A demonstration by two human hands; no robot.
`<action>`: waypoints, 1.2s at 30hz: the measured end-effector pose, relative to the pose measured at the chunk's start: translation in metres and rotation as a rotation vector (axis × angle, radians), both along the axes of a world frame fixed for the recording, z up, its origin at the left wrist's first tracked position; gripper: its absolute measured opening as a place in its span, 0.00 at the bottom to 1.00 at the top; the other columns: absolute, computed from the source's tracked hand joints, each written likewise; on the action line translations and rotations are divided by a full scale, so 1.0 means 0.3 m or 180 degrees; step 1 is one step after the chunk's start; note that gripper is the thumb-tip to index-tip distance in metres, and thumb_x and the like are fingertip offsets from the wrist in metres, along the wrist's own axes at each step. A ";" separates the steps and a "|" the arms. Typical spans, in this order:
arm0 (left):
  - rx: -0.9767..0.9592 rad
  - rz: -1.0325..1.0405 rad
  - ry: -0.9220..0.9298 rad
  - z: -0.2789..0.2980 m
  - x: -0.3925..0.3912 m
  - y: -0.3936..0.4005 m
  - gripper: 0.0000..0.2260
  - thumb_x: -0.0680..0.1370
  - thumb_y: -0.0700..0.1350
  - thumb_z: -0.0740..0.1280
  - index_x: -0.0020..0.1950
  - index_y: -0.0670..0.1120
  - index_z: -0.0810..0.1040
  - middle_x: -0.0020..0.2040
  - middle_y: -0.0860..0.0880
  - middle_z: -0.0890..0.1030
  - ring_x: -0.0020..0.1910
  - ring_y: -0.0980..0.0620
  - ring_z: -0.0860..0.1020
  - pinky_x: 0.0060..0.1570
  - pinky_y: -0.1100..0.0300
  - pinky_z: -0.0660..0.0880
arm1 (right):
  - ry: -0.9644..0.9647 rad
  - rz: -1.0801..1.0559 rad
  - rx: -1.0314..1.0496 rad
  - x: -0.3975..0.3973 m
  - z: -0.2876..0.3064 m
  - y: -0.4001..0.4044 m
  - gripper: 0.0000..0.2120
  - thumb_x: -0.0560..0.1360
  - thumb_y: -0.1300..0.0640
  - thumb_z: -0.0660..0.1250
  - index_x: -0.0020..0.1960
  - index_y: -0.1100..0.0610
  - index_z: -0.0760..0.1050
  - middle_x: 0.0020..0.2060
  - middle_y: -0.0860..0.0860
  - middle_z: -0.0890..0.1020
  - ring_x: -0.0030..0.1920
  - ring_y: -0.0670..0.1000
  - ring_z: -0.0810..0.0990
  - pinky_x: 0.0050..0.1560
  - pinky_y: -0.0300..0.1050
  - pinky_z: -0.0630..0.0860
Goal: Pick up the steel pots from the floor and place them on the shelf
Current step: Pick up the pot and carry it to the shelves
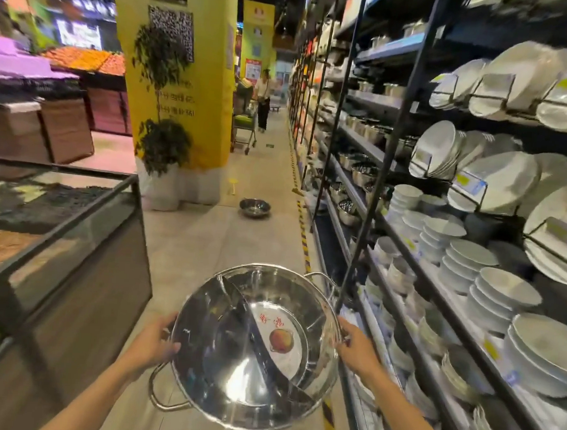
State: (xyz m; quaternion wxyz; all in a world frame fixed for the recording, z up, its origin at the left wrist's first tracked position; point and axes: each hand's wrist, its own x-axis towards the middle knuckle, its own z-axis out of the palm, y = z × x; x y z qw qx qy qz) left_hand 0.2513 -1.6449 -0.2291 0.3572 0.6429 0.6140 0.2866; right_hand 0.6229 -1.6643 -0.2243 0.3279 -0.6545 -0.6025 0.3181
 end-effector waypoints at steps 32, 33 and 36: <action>-0.0607 -0.0296 -0.0060 -0.003 0.454 2.953 0.24 0.68 0.30 0.70 0.62 0.44 0.75 0.46 0.42 0.82 0.45 0.42 0.78 0.49 0.50 0.76 | 0.0322 -0.0940 -0.0489 0.419 -0.228 2.803 0.24 0.71 0.71 0.65 0.66 0.58 0.72 0.38 0.42 0.82 0.40 0.40 0.79 0.48 0.30 0.74; -0.0622 -0.0334 -0.0043 -0.001 0.475 3.044 0.24 0.68 0.29 0.69 0.62 0.44 0.76 0.45 0.43 0.81 0.44 0.42 0.78 0.49 0.50 0.76 | 0.0291 -0.0972 -0.0490 0.439 -0.225 2.876 0.24 0.71 0.71 0.66 0.65 0.57 0.73 0.30 0.39 0.79 0.35 0.36 0.77 0.42 0.24 0.72; -0.0765 -0.0499 0.0037 -0.024 0.544 3.320 0.23 0.68 0.29 0.67 0.61 0.45 0.76 0.46 0.43 0.82 0.46 0.43 0.79 0.51 0.49 0.77 | 0.0351 -0.1124 -0.0530 0.492 -0.237 3.080 0.22 0.71 0.70 0.66 0.63 0.56 0.75 0.22 0.41 0.77 0.26 0.35 0.75 0.31 0.22 0.69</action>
